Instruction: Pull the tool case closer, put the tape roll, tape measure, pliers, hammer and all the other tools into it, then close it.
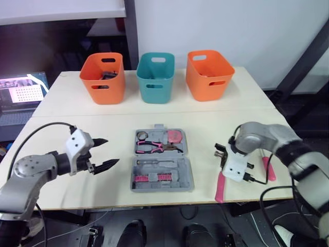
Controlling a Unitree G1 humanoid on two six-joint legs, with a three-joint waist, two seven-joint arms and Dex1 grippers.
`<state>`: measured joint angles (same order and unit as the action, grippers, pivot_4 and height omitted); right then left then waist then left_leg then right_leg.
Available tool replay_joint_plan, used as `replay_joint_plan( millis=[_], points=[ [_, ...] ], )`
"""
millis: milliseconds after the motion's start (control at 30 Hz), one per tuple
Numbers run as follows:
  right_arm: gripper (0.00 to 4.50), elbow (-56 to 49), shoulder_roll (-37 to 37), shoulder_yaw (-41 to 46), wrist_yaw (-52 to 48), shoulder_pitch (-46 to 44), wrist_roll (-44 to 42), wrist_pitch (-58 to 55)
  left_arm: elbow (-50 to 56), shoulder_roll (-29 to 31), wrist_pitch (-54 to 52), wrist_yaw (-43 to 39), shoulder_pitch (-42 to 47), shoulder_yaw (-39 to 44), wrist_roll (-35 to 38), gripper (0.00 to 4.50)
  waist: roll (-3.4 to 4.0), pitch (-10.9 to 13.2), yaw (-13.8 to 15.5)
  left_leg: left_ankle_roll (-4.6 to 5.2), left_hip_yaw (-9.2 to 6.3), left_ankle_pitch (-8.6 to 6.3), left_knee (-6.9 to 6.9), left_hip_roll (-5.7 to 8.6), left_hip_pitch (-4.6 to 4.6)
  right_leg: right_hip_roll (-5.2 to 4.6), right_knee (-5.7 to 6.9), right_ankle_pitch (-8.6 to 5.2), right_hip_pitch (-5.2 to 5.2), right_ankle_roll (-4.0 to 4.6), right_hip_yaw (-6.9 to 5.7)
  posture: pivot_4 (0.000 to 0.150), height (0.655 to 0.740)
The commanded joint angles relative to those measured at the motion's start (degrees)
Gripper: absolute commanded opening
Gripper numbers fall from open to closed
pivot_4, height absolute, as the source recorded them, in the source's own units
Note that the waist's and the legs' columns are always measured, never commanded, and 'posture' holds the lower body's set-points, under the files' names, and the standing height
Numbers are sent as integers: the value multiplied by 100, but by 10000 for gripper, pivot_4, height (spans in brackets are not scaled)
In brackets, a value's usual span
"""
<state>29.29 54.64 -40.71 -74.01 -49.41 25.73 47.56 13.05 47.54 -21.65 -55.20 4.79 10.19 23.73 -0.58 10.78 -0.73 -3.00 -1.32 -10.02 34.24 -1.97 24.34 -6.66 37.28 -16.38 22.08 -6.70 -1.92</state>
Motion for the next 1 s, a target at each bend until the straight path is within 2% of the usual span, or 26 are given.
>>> replay_joint_plan(
  millis=[33,133,200,267,367,433,700,867,1000],
  points=[
    [250,-1587,419,983,-670,611,-1231,-2414,-3,-6,129,-33,86,19,-23,45000,0,0,3,0,2,0,1,0,-1,0,0,0,1,0,2,1500,7400],
    [250,-2860,639,1721,-897,1239,-1670,-5107,-49,-30,161,-47,119,-16,-36,45000,1,-1,-9,0,11,0,4,-1,-2,0,1,0,6,1,10,1500,7400],
    [250,-3396,425,2136,-725,1366,-1784,-7813,-75,-102,167,-58,134,-1,38,45000,1,-1,-13,0,13,0,6,-3,-3,0,2,0,10,2,12,1500,7400],
    [250,-3569,112,2472,-220,1386,-1734,-10036,-82,-175,165,-106,158,51,165,45000,-2,-2,-4,0,16,0,6,-5,-2,0,2,1,15,8,14,1500,7400],
    [250,-3585,-313,2988,605,1577,-1741,-11863,-57,-193,201,-279,208,100,291,45000,-3,-3,51,-1,15,0,7,-4,10,0,-2,-6,22,25,13,1500,7400],
    [250,-3536,-691,3281,1073,1606,-1874,-12665,-51,-168,231,-347,209,106,289,45000,-3,-3,64,-1,19,-1,7,-3,15,-3,-7,-6,26,26,14,1500,7400],
    [250,-3076,-1887,3839,2616,1720,-2245,-12815,-12,-289,30,-287,482,166,479,45000,-10,-7,5,1,22,0,6,-2,17,-3,-9,2,26,11,16,1500,7400],
    [250,-2977,-2147,3849,3287,1960,-2333,-12230,39,-207,6,-358,424,180,539,45000,-12,-8,-10,1,22,1,6,-2,16,-2,-7,4,25,7,16,1500,7400],
    [17229,-3430,-2131,3838,3410,2203,-2564,-11966,78,-191,-7,-395,404,111,525,45000,-11,-7,6,1,22,1,6,-2,16,-1,-7,3,24,6,17,1500,7400]
  ],
)
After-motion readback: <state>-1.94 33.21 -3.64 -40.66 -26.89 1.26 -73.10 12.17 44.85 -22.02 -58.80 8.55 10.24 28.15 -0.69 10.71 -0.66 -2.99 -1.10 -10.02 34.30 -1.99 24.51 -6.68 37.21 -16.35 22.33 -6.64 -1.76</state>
